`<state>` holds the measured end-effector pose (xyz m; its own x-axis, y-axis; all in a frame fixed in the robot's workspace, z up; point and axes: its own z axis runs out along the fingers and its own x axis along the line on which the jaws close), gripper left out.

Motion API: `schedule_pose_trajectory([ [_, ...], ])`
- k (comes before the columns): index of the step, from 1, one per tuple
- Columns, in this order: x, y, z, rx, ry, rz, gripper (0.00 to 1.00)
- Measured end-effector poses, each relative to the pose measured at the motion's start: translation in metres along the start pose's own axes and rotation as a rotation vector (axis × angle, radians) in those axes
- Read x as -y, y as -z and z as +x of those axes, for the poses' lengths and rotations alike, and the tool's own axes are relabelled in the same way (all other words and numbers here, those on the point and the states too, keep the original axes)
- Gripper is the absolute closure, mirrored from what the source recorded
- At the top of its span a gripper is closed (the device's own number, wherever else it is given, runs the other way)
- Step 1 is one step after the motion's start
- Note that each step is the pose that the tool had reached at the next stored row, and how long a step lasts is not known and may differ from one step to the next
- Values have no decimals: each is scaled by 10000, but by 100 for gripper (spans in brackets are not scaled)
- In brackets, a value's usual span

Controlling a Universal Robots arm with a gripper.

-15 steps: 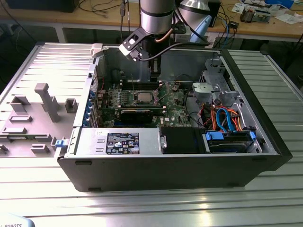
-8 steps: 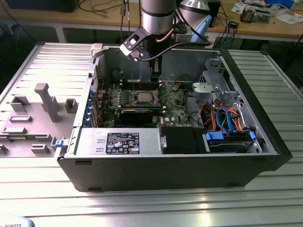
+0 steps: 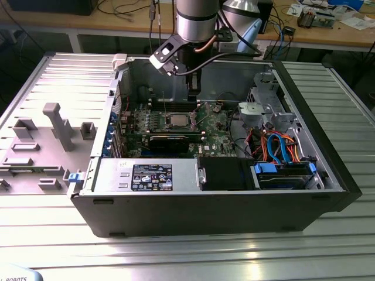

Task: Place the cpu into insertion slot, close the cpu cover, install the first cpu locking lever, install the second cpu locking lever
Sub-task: 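Close the cpu cover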

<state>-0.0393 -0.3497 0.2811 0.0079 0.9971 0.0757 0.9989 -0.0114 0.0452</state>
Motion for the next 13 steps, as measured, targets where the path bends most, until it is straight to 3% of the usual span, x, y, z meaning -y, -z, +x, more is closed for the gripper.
schedule_pose_trajectory([
  [13, -32, -1, 0, 0, 0, 0, 89],
])
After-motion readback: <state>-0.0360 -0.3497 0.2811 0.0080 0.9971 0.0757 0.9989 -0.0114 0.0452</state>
